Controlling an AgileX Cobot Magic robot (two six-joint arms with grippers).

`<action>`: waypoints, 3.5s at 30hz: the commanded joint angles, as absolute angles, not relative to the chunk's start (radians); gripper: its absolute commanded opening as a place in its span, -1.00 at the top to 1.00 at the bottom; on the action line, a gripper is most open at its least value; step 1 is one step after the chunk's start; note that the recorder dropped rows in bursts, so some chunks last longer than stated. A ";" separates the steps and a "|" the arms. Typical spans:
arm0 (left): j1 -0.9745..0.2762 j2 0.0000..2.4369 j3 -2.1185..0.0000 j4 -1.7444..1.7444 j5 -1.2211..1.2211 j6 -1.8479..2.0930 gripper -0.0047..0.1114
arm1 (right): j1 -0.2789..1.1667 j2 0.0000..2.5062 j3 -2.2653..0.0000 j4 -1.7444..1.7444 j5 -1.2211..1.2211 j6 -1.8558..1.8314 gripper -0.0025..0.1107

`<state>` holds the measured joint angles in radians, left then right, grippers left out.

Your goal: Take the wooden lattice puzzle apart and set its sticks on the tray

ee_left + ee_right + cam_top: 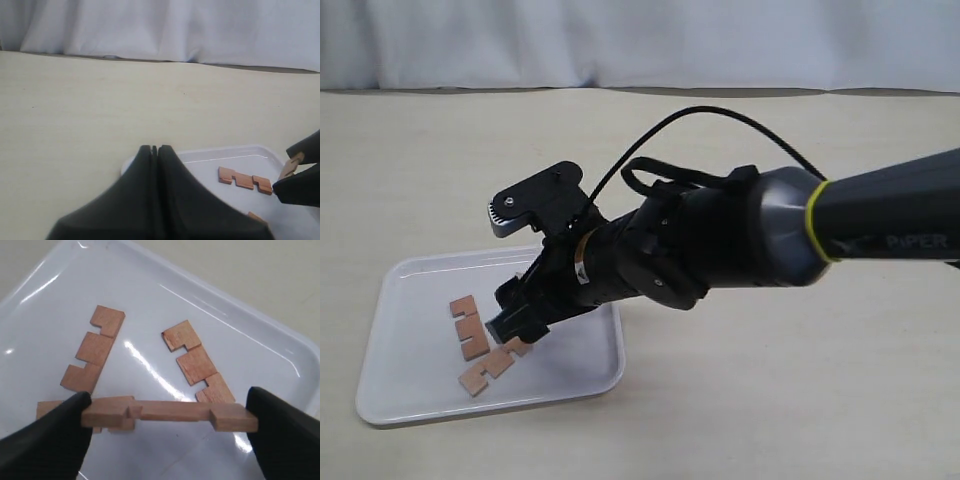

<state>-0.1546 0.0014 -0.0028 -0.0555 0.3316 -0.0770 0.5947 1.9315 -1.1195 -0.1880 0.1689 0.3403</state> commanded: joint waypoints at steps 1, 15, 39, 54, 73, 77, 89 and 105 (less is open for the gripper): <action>-0.156 0.000 0.000 -0.053 0.325 -0.084 0.92 | 0.596 1.933 -1.130 -0.203 0.163 0.345 -0.66; -0.156 0.000 0.000 -0.053 0.325 -0.084 0.92 | 0.596 1.757 -1.209 -0.204 0.651 0.299 -0.29; -0.156 0.000 0.000 -0.053 0.321 -0.084 0.92 | 0.033 1.432 -0.991 0.094 0.895 -0.007 0.88; -0.156 0.000 0.000 -0.053 0.321 -0.084 0.92 | -0.195 0.836 -0.758 0.107 0.523 0.036 0.88; -0.156 0.000 0.000 -0.053 0.325 -0.084 0.92 | -0.114 0.068 -0.412 0.037 0.180 0.045 0.88; -0.156 0.000 0.000 -0.053 0.325 -0.084 0.92 | -0.114 0.000 -0.384 0.037 0.177 0.045 0.88; -0.156 0.000 0.000 -0.053 0.322 -0.084 0.92 | -0.114 0.000 -0.372 0.159 0.161 0.081 0.88; -0.156 0.000 0.000 -0.053 0.322 -0.084 0.92 | -0.114 0.000 0.000 0.198 -0.011 -0.090 0.88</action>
